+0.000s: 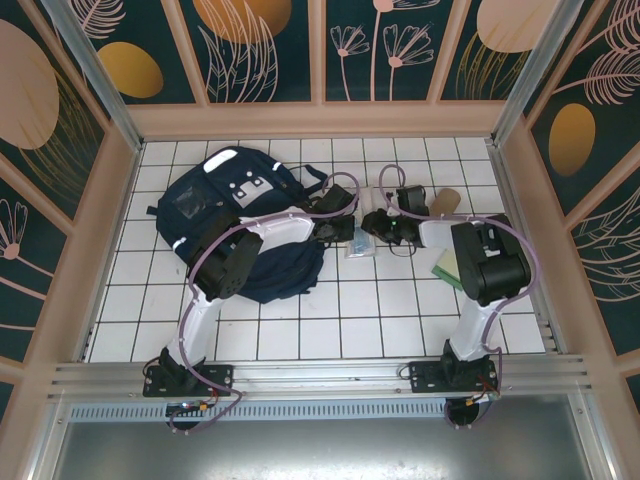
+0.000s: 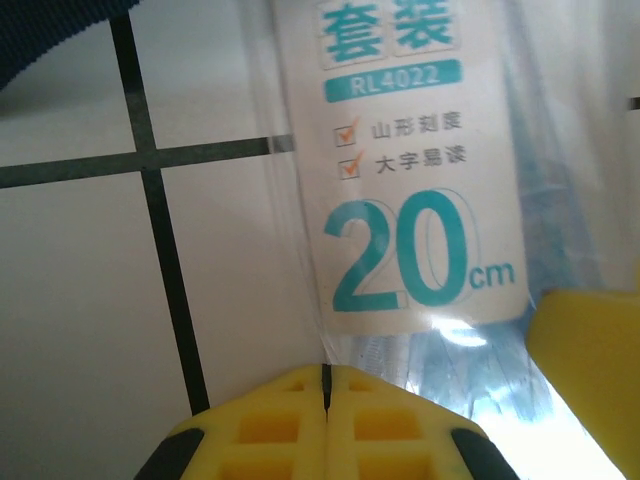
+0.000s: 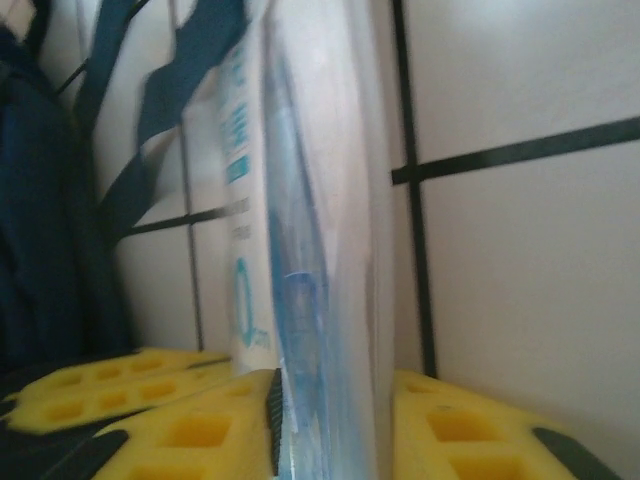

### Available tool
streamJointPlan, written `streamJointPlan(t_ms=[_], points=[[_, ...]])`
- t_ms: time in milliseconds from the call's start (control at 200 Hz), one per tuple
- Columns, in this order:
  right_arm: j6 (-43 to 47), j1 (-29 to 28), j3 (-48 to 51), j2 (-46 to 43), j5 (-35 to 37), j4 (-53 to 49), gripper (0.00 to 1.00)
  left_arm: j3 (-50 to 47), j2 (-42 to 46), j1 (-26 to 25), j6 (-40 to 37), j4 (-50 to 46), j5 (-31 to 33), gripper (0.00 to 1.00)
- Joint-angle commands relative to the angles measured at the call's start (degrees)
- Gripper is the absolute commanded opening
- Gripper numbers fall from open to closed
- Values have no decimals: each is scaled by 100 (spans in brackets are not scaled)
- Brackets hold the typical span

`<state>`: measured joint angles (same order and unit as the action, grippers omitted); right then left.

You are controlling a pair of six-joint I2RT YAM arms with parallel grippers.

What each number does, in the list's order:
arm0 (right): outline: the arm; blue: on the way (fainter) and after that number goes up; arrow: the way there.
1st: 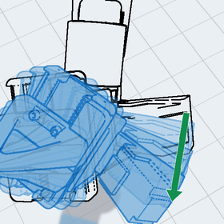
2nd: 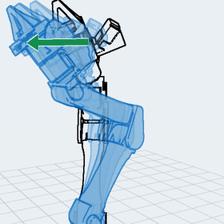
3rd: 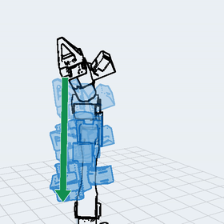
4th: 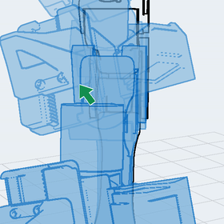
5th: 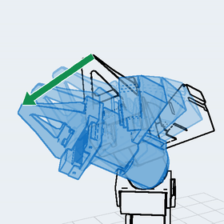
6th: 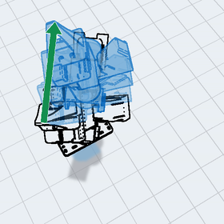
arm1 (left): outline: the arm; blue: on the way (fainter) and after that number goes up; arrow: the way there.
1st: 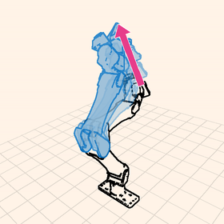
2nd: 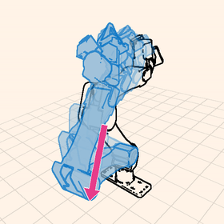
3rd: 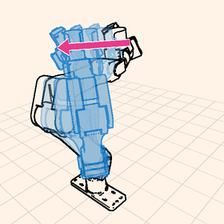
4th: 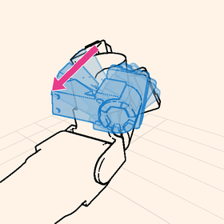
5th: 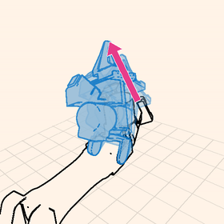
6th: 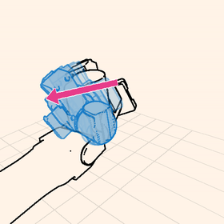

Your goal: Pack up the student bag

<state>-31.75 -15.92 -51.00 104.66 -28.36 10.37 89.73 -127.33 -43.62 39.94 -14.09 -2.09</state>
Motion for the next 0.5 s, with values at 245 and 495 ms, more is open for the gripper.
streamJointPlan(t_ms=[245, 495], points=[[-224, 171, 325, -762, -716, 123, 0, 39, 574, -28, -279, -763, 414, 7], [-419, 447, 795, -1597, -361, 19, 0, -383, 2130, -28, -834, -1736, 1362, 25]])
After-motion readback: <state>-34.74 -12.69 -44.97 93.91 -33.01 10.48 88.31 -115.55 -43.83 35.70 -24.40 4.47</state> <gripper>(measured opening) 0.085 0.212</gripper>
